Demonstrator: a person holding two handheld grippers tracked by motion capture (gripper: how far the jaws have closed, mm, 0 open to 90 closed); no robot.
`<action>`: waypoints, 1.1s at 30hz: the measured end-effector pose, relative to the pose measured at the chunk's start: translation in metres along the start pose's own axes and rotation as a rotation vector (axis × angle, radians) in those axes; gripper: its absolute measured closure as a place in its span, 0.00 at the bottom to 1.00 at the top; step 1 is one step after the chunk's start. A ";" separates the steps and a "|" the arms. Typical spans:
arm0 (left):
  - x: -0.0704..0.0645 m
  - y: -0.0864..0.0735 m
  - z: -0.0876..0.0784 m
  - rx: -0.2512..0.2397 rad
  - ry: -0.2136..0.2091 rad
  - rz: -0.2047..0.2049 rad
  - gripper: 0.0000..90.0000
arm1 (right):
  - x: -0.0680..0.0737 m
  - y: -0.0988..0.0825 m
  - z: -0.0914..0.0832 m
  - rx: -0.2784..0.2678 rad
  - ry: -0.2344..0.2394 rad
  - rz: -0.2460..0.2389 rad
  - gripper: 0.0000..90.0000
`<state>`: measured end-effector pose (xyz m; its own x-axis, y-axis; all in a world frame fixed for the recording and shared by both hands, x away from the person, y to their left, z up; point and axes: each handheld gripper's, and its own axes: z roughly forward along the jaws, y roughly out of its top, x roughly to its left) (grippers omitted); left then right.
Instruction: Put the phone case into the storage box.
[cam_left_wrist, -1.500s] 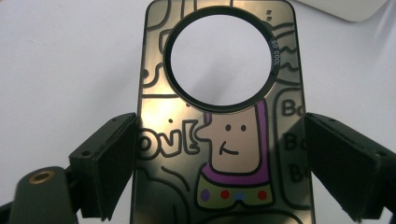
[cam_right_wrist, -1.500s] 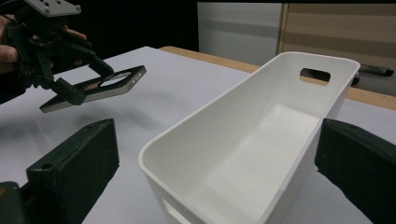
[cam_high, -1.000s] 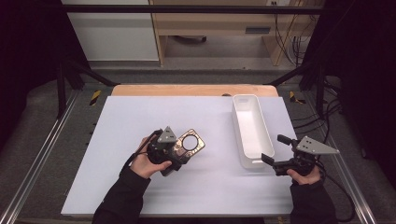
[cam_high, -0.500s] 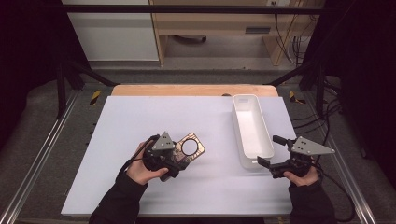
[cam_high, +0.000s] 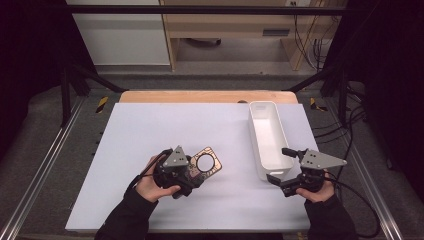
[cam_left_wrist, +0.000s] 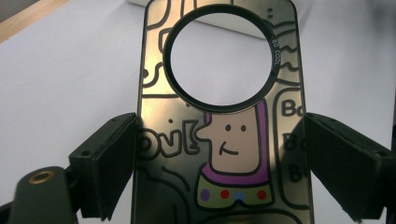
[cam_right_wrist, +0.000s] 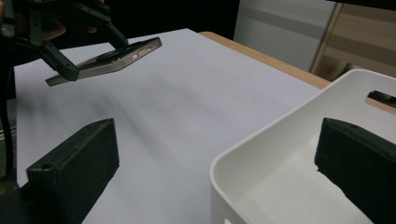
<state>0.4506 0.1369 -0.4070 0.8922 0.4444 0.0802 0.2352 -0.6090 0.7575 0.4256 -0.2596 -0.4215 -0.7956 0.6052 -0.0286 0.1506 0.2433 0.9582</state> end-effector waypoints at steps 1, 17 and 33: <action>-0.001 0.000 0.000 0.004 -0.005 0.006 0.13 | 0.001 0.001 0.001 0.001 0.006 -0.003 0.00; -0.020 0.006 0.013 0.025 -0.043 0.094 0.13 | 0.024 0.009 0.019 0.086 0.099 -0.101 0.01; -0.031 0.012 0.016 0.028 -0.066 0.178 0.13 | 0.042 0.011 0.040 0.157 0.158 -0.186 0.02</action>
<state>0.4315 0.1050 -0.4105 0.9440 0.2842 0.1677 0.0813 -0.6928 0.7166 0.4177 -0.2010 -0.4234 -0.8977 0.4164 -0.1436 0.0725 0.4613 0.8843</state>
